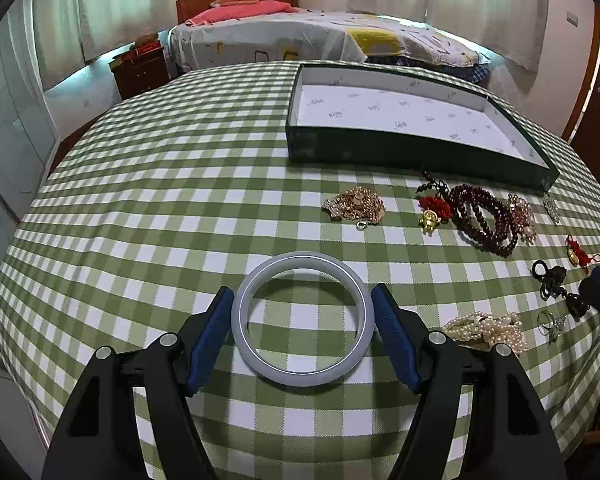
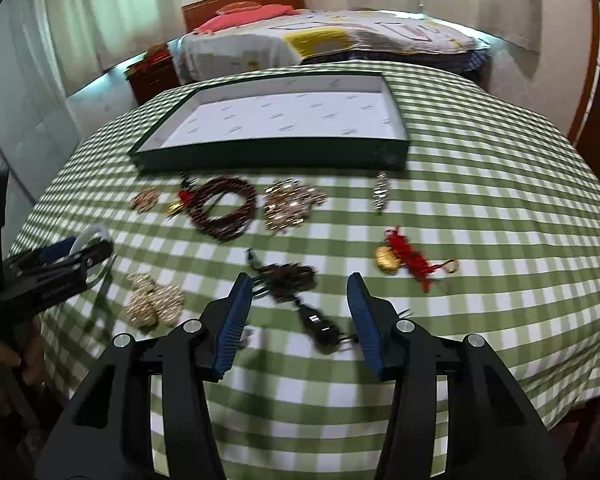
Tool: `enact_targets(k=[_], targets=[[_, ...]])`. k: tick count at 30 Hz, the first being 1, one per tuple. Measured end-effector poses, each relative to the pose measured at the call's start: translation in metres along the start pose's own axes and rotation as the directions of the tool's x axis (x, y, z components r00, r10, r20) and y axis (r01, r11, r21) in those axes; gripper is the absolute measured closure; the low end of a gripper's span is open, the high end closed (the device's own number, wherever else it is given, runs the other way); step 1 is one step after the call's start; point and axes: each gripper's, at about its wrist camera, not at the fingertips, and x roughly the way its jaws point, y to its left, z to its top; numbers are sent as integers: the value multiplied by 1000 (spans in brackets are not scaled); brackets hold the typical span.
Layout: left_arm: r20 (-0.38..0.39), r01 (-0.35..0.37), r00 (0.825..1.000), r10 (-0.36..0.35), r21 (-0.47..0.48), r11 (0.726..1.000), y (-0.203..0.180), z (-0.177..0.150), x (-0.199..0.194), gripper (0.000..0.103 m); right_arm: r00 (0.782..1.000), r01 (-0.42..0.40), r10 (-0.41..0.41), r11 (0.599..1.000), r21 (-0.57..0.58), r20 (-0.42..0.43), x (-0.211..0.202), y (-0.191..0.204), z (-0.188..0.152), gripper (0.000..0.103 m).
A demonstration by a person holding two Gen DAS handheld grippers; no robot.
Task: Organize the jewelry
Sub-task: 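Close the right gripper on the pearl ring while the left gripper holds the bangle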
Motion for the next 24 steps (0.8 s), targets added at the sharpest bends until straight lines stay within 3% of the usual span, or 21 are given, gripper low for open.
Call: enact_targets(k=[16,24], targets=[[25,-17,1000,18,-11,1000,11,-10,-20,35,997,-72,70,996,-54,-38,15,24,-15,65],[26,-19,999,19,-12,1000,11,-11,-20,35,996,-66,62,995,-72,-56,19,26,-18,80]])
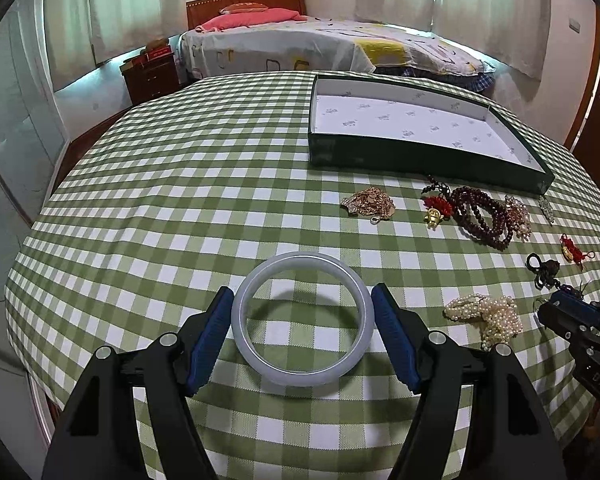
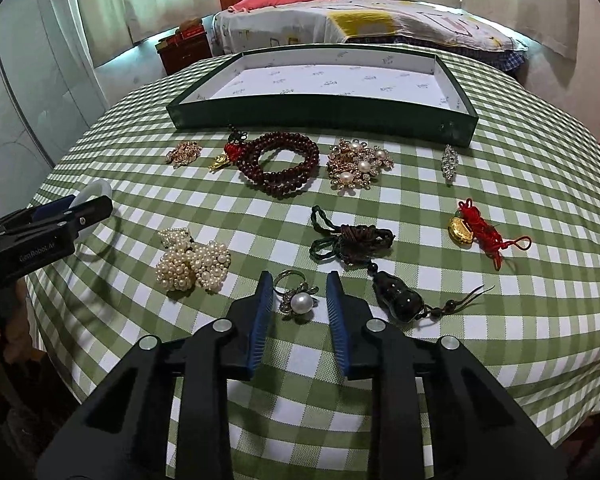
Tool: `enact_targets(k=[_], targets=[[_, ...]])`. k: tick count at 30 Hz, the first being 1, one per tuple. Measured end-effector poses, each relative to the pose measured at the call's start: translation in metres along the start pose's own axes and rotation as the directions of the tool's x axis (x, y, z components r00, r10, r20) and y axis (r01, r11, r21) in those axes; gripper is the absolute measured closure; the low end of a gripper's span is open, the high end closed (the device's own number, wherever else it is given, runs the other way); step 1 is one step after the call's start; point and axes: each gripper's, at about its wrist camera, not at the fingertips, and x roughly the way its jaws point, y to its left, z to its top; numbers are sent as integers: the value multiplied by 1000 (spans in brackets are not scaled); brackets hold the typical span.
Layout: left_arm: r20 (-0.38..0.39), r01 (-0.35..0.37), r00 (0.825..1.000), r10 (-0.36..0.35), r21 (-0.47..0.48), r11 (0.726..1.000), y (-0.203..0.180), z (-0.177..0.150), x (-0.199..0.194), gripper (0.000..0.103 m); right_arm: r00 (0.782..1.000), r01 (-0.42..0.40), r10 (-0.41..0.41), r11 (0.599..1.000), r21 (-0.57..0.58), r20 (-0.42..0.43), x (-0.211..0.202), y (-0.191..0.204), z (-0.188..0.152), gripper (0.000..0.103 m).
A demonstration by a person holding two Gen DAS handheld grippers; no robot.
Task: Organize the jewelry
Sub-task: 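Close the right gripper on the pearl ring while the left gripper holds the bangle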
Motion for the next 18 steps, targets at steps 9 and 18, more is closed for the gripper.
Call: enact_targets(k=[9,18], targets=[[2,-1,1000,1,1,1000,0,-1,0,35,1000,2,-2,1000,-4,5,-2,-1,0,83],[8,-1,1000,1,3,1000,-1,1,1,35,999,11,-11,1000,0,45,-10,-4,4,83]])
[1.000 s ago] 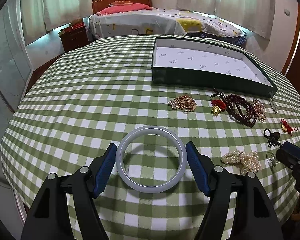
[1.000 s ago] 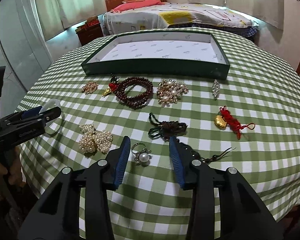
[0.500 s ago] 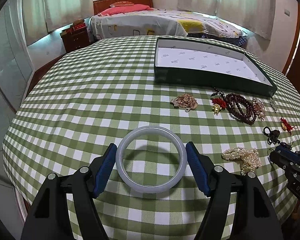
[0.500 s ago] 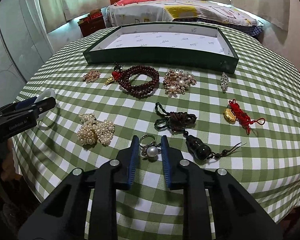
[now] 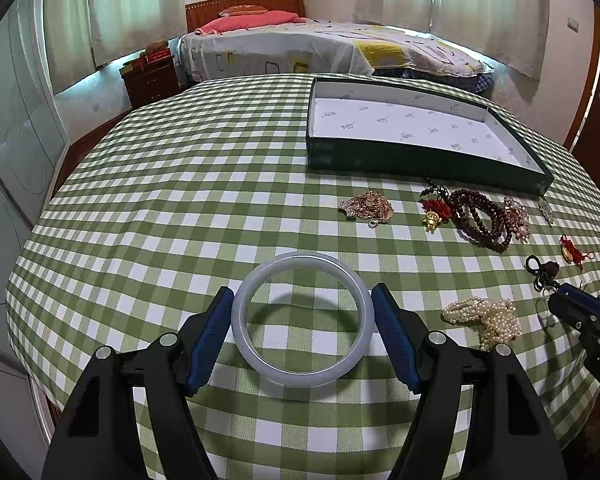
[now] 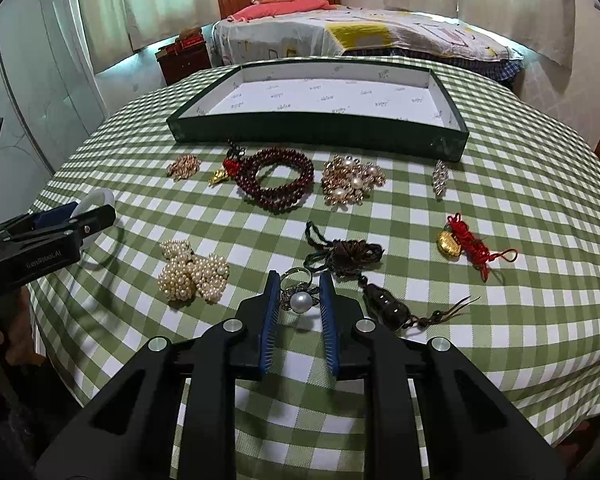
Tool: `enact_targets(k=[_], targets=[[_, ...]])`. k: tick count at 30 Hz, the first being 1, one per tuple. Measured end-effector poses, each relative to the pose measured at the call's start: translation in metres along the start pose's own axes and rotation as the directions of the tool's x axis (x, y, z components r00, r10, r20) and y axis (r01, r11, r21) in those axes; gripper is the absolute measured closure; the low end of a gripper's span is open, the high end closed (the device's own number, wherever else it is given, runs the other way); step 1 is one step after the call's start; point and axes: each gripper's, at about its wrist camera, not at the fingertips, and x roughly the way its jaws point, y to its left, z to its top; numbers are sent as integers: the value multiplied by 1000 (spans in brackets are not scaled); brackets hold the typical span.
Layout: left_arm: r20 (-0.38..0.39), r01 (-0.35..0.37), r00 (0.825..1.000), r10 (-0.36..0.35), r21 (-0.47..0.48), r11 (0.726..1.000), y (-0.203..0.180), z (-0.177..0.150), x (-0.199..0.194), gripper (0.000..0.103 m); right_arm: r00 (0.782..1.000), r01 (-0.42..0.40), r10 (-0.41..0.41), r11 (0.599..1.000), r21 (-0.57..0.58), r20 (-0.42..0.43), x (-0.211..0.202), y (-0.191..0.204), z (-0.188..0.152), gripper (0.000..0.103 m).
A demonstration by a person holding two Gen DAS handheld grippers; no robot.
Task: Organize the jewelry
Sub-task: 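Close the right gripper on the pearl ring while the left gripper holds the bangle, then carry the bangle with the left gripper while the right gripper carries the ring into the tray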
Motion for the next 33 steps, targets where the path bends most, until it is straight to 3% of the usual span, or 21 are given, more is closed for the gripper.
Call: enact_targets(k=[14,24,28,33], targets=[[42,20,999,-20,9,1000,-8,25,-4,35,996,12,-15,999,31,86,-17,-13,29,83],[134,77,988,-83,51,996,-40,104,7,35,974,48,-69,993,104,215,-6,-57,118,83],[148,96,984,-103,57,994,-54,143,37,35,973,62,-84,992,110,214,23,-71,151,83],[104,101,989,-104,35,994,-66,183,88,35,979,89,-108,990,114,175,74,-86,191,83]])
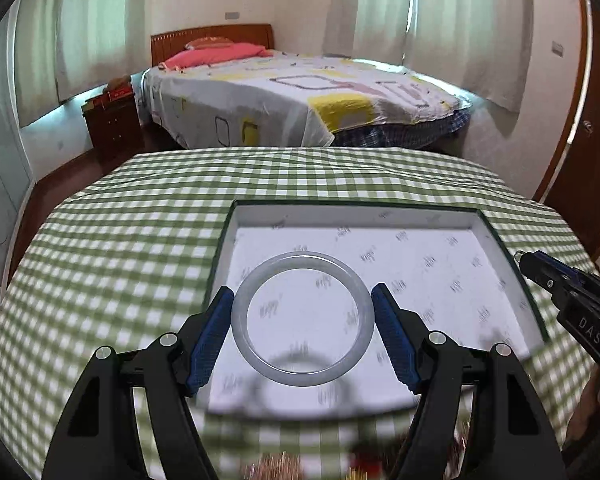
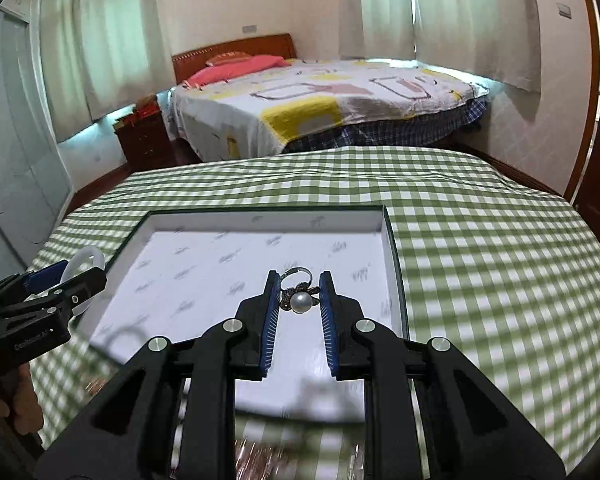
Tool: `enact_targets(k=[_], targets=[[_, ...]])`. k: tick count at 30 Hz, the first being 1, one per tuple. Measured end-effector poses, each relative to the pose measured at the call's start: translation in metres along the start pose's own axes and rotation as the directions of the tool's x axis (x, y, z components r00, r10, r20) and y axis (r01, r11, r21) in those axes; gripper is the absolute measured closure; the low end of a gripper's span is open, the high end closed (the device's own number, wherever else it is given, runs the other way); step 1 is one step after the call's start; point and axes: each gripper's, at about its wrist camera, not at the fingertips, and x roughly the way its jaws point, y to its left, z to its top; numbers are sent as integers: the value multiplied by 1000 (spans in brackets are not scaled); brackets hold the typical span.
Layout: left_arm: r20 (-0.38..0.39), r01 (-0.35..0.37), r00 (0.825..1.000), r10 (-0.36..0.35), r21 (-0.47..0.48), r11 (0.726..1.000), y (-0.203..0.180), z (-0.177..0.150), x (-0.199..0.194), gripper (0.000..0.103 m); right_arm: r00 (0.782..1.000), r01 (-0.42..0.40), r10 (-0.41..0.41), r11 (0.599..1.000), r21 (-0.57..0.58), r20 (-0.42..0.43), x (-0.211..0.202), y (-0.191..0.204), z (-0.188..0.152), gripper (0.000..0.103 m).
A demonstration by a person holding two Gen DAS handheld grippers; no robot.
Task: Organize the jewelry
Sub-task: 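Carry the bangle with the left gripper while the right gripper carries the ring into the tray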
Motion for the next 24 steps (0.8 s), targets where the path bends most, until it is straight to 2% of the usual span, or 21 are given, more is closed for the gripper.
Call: enact_targets(k=[5,8,13,19,22,24], targets=[[-85,-14,996,14,7,1000,-4,22,55,35,998,13,-12,1000,4,-63,47,-8,19,83],[-162,-17,987,16,-2,1000,-3,28,87,35,993,16,-16,1000,1,-119,73,-12,25,83],[-229,-23,973,14,-38,999,2,34,111,35,982,19,-18,1000,8,-189,98,-19,30,83],[-303,-31,953,23,-20,999,3,31,127,34,966,27,-24,1000,8,-259,115,-21,28,82],[-291,-39,956,40,7,999,-1,31,128,34,962,30,-25,999,15,-272,116,-22,26,72],[-281,-44,958,47,18,999,-4,33,127,34,966,37,-33,999,11,-255,113,-23,28,60]])
